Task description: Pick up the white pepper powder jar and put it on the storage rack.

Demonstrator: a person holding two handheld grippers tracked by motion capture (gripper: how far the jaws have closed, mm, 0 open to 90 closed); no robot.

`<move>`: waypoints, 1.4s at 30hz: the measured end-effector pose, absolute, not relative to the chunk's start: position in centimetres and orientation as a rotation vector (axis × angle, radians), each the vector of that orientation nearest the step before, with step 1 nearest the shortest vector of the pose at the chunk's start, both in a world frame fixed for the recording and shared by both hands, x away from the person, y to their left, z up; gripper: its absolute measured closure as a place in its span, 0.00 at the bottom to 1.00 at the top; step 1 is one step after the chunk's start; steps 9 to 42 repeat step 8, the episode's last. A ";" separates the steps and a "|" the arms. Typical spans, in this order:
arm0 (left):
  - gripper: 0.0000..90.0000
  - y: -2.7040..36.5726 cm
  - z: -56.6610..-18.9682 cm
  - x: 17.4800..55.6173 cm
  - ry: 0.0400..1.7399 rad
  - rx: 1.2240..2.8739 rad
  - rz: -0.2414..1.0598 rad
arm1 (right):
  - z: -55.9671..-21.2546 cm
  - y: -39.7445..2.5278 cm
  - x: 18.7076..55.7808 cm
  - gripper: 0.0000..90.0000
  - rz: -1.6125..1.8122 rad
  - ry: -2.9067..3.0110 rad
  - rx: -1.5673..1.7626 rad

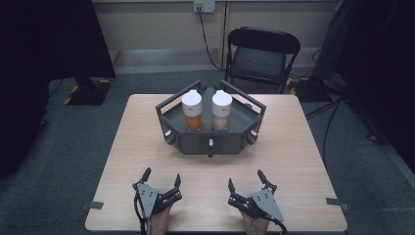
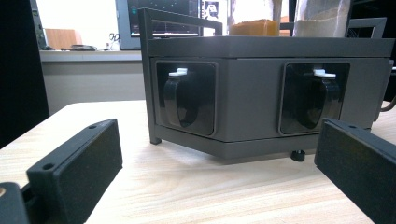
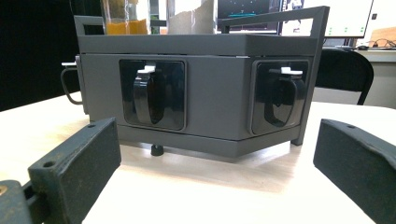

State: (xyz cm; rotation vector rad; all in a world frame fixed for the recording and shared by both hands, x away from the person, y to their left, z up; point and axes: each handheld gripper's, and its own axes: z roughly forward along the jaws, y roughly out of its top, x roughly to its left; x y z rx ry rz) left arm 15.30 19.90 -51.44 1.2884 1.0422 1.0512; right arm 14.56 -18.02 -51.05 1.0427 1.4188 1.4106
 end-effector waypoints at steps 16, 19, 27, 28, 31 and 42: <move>0.00 19.7 -51.4 15.3 1.051 1.284 1.059 | -51.2 -18.1 14.5 0.00 1.419 1.412 1.038; 0.00 19.7 -51.4 15.3 1.051 1.284 1.059 | -51.2 -18.1 14.5 0.00 1.419 1.412 1.038; 0.00 19.7 -51.4 15.3 1.051 1.284 1.059 | -51.2 -18.1 14.5 0.00 1.419 1.412 1.038; 0.00 19.7 -51.4 15.3 1.051 1.284 1.059 | -51.2 -18.1 14.5 0.00 1.419 1.412 1.038; 0.00 19.7 -51.4 15.3 1.051 1.284 1.059 | -51.2 -18.1 14.5 0.00 1.419 1.412 1.038; 0.00 19.7 -51.4 15.3 1.051 1.284 1.059 | -51.2 -18.1 14.5 0.00 1.419 1.412 1.038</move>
